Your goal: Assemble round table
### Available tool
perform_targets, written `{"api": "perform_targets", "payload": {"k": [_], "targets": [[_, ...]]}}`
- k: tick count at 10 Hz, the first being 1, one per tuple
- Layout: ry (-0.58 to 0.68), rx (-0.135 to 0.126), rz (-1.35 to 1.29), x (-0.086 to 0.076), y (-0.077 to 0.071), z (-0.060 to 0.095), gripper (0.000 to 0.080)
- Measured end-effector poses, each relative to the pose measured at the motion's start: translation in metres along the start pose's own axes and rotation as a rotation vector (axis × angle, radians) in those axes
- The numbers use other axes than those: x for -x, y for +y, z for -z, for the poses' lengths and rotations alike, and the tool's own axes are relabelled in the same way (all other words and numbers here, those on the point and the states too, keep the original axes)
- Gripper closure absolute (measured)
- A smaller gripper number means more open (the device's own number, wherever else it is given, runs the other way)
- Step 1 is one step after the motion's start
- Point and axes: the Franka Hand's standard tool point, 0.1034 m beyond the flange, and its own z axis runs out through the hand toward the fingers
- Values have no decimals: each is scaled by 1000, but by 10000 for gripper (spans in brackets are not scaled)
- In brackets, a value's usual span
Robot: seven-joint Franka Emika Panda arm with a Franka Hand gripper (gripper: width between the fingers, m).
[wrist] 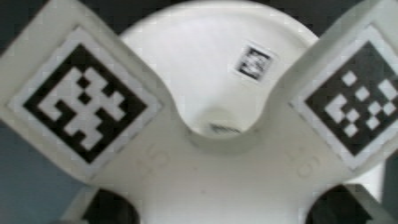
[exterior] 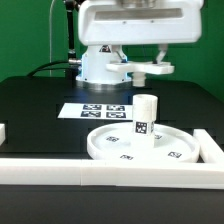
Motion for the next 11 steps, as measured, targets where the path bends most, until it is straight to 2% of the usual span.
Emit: {"api": "perform_targets", "payload": {"k": [4,7,11], "targets": [[-1,5,11,-2,2,-1,348],[11,5,39,-29,-9,0,348],[7,11,31,-25,-3,-12,348]]}}
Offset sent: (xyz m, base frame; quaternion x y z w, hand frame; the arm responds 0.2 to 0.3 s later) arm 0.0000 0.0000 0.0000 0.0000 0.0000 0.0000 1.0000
